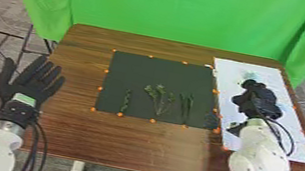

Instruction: Arrange flowers

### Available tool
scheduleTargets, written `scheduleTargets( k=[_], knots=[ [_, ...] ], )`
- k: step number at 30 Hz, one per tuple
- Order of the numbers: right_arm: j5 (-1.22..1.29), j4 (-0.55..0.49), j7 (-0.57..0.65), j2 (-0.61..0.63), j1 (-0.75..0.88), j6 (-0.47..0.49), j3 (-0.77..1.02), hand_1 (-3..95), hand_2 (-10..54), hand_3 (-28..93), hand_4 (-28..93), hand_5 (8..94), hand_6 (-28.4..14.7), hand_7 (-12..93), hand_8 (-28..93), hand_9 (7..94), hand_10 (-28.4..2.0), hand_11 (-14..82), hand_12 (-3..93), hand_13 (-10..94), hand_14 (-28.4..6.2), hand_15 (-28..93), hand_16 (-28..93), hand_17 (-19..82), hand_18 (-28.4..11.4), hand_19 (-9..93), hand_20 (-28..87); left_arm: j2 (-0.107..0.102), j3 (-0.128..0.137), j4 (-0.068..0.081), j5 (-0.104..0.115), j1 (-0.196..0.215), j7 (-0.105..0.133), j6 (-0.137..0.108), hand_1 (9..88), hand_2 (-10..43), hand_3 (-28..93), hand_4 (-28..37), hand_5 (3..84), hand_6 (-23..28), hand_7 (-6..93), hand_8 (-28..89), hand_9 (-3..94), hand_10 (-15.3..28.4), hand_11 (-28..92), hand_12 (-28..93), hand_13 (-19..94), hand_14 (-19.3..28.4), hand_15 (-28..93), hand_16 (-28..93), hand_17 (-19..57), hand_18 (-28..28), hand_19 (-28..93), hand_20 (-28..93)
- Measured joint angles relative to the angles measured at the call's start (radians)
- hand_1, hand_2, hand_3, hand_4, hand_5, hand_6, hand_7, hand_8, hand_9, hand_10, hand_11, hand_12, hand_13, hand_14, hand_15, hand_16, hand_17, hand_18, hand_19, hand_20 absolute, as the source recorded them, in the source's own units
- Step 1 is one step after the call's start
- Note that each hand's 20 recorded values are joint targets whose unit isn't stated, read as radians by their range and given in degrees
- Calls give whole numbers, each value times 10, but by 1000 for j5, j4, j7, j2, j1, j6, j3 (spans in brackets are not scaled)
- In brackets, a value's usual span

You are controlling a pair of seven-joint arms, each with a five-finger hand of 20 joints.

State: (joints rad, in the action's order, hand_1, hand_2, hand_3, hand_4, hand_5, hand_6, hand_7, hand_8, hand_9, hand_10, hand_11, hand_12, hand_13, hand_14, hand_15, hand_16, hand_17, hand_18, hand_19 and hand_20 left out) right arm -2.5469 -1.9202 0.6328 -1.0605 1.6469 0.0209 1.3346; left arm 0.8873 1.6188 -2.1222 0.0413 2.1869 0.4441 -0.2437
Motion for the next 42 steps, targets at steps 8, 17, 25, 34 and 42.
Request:
scheduleTargets(
  k=[8,17,25,34,42],
  knots=[
    [53,107,-28,92,-89,89,21,468,-95,826,-283,481,-52,161,-119,467,-119,99,136,643,-105,715,306,411,-196,932,387,0,2,-6,-100,5,7,48,252,138,716,-283,380,74,182,-111,353,150,277,109,271,157,444,-102,-50,141,382,79],
    [76,168,-84,90,-177,271,-9,478,-95,817,-283,530,-31,171,-125,518,-106,104,119,711,-93,692,281,443,-196,932,362,0,-1,-9,-96,-9,8,60,254,138,717,-283,381,74,180,-109,353,151,275,112,271,156,439,-96,-50,140,379,82],
    [86,220,-84,70,-198,279,-38,515,-95,781,-283,589,-25,181,-127,592,-113,114,126,735,-73,659,292,471,-183,932,359,2,3,-9,-82,-12,8,56,255,139,717,-283,382,75,181,-109,354,151,277,112,271,157,440,-95,-50,141,380,85],
    [108,246,-64,68,-197,231,-54,623,-95,713,-282,661,-13,303,10,780,-91,88,344,773,-23,470,404,487,-153,922,322,2,8,-4,-68,-15,6,57,254,139,717,-283,382,75,178,-109,355,153,275,111,271,158,439,-96,-50,141,380,84],
    [107,249,-59,68,-183,192,-59,659,-95,721,-282,688,-15,378,54,812,-84,144,458,800,-15,351,443,551,-87,832,227,1,5,9,-65,-31,3,59,253,138,718,-283,381,74,177,-108,354,152,272,111,269,157,436,-97,-50,141,379,84]
  ],
)
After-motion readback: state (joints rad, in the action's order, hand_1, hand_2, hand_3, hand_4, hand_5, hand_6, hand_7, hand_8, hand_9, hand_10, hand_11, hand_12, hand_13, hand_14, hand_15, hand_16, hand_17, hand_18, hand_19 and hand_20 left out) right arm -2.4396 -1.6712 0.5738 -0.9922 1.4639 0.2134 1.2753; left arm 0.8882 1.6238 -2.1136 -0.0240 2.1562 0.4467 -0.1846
